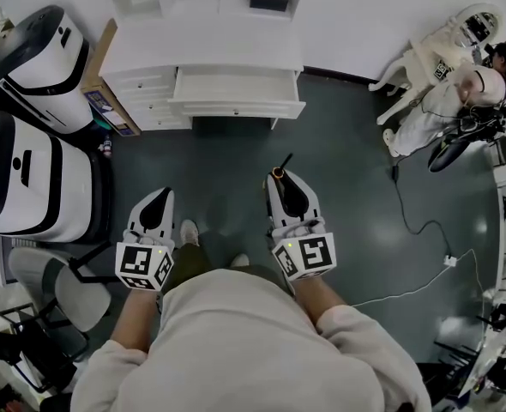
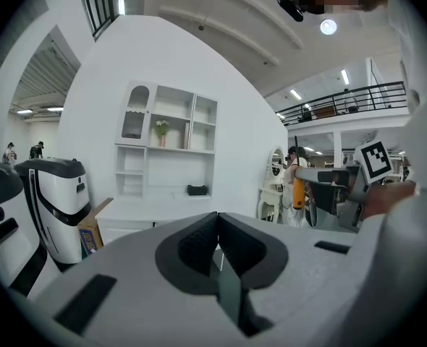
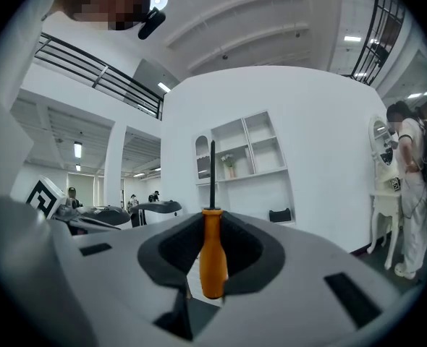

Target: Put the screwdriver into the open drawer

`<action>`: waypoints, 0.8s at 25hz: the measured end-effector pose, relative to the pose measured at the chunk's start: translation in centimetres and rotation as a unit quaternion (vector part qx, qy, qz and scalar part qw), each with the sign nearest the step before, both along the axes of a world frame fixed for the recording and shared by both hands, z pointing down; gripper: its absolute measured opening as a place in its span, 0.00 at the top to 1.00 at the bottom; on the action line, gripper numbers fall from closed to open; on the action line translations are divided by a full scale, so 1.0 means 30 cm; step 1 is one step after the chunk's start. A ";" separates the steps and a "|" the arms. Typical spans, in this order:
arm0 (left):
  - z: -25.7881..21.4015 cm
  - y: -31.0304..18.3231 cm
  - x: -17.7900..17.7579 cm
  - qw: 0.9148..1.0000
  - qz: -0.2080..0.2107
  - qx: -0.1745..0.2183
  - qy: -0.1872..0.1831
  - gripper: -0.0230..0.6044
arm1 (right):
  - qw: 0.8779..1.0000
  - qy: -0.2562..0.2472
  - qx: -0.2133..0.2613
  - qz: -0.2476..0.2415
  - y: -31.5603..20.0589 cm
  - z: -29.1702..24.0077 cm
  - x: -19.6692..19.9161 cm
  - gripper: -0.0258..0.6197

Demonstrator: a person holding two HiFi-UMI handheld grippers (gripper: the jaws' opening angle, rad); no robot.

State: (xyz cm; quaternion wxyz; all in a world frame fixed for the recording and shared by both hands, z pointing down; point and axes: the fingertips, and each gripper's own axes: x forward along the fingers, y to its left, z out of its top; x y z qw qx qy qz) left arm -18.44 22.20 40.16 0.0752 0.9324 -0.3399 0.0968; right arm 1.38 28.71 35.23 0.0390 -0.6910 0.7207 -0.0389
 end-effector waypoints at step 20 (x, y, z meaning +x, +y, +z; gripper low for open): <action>0.013 -0.519 0.115 0.998 0.057 0.000 0.020 0.96 | 0.998 0.014 -0.028 0.063 -0.376 0.055 0.072 0.84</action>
